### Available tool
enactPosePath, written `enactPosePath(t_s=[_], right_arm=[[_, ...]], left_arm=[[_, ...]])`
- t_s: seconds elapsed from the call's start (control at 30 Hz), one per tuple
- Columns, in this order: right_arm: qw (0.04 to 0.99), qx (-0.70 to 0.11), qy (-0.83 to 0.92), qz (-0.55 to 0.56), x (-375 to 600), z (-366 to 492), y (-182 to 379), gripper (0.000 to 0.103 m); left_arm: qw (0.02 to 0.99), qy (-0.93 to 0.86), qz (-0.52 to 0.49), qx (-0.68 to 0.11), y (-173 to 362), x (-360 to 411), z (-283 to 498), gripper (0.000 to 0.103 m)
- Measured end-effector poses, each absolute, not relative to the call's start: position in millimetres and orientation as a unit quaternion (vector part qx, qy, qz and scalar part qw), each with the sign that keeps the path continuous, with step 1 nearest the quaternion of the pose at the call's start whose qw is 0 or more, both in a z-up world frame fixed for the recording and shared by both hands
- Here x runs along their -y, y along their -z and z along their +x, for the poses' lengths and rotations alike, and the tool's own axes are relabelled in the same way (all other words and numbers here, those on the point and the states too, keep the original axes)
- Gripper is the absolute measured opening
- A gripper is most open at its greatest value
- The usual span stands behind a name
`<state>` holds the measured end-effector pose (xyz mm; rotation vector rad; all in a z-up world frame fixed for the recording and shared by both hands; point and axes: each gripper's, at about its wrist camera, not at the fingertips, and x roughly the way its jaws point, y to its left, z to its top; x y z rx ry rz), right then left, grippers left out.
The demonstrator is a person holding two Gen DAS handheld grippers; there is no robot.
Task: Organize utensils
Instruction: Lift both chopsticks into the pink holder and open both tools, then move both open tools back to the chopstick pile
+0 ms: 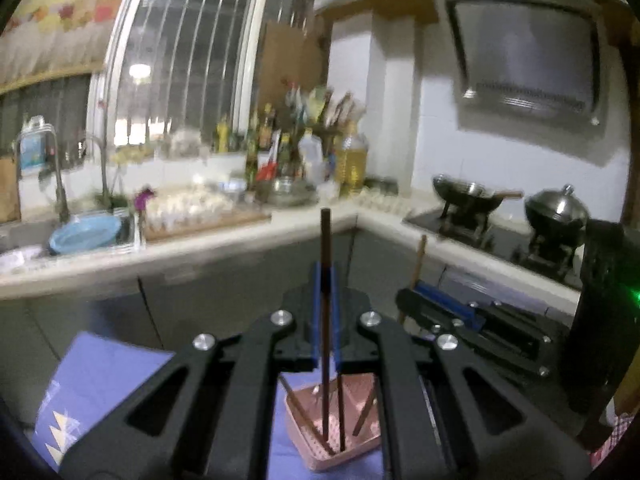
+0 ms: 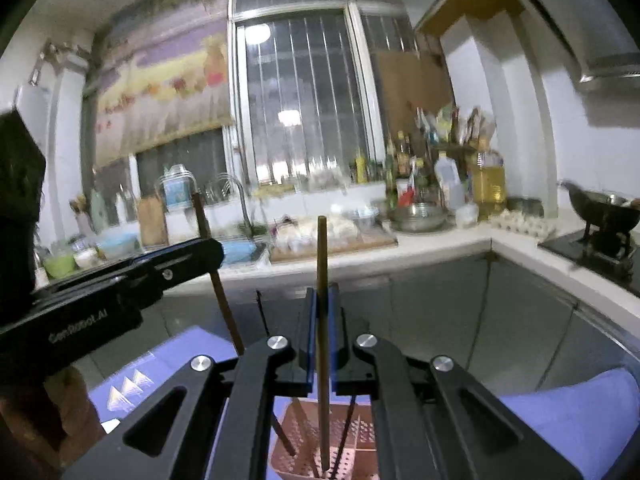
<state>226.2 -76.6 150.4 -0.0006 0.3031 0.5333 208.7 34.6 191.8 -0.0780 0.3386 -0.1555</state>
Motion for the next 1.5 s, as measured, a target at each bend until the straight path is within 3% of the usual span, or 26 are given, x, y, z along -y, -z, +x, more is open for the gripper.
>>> enactPosePath(t_s=[0.17, 0.23, 0.3, 0.47, 0.57, 0.6, 0.73, 0.8, 0.87, 0.9, 0.97, 1.03, 1.2, 1.5], right_arm=[[0.93, -0.246, -0.274, -0.007, 59.9, 258.2, -99.0, 0.006], [0.924, -0.266, -0.273, -0.007, 56.2, 262.8, -82.1, 0.007], [0.924, -0.275, -0.264, -0.003, 58.2, 262.4, -73.2, 0.008], [0.922, -0.268, -0.278, 0.032, 70.5, 241.0, -86.6, 0.014], [0.925, -0.24, -0.29, 0.046, 83.3, 216.3, -106.8, 0.038], [0.927, -0.231, -0.293, 0.051, 87.7, 208.5, -112.5, 0.052], [0.928, -0.196, -0.309, 0.069, 119.1, 146.1, -116.9, 0.075], [0.921, -0.218, -0.314, 0.069, 134.0, 120.5, -98.6, 0.075], [0.917, -0.278, -0.283, 0.042, 142.5, 95.9, -58.0, 0.054], [0.915, -0.3, -0.267, 0.023, 142.7, 88.6, -42.5, 0.036], [0.903, -0.359, -0.237, -0.01, 143.6, 70.8, -0.7, 0.022], [0.886, -0.401, -0.233, -0.009, 145.6, 53.3, 28.5, 0.018], [0.882, -0.42, -0.21, -0.025, 146.9, 25.5, 51.7, 0.017], [0.877, -0.44, -0.19, -0.031, 161.3, 30.3, 70.5, 0.017]], left_arm=[[0.964, 0.077, -0.066, -0.246, -135.6, -36.5, 241.8, 0.004], [0.954, 0.069, -0.077, -0.283, -112.4, -35.8, 252.2, 0.01], [0.951, 0.052, -0.09, -0.292, -101.2, -41.1, 251.9, 0.029], [0.958, 0.037, -0.099, -0.268, -114.5, -51.7, 229.6, 0.034], [0.967, 0.025, -0.1, -0.231, -131.4, -56.7, 197.5, 0.042], [0.97, 0.021, -0.099, -0.22, -135.4, -57.8, 186.0, 0.044], [0.973, 0.039, -0.099, -0.203, -130.7, -60.9, 128.0, 0.044], [0.97, 0.055, -0.089, -0.219, -112.8, -57.3, 107.0, 0.044], [0.958, 0.082, -0.075, -0.264, -79.4, -47.8, 90.0, 0.044], [0.95, 0.095, -0.068, -0.289, -62.5, -42.5, 84.9, 0.043], [0.928, 0.124, -0.056, -0.346, -24.5, -25.2, 75.4, 0.036], [0.906, 0.158, -0.059, -0.388, 5.1, -9.6, 67.3, 0.03], [0.87, 0.2, -0.079, -0.443, 42.9, 15.9, 55.5, 0.029], [0.868, 0.174, -0.007, -0.464, 65.0, 46.6, 52.2, 0.028]])
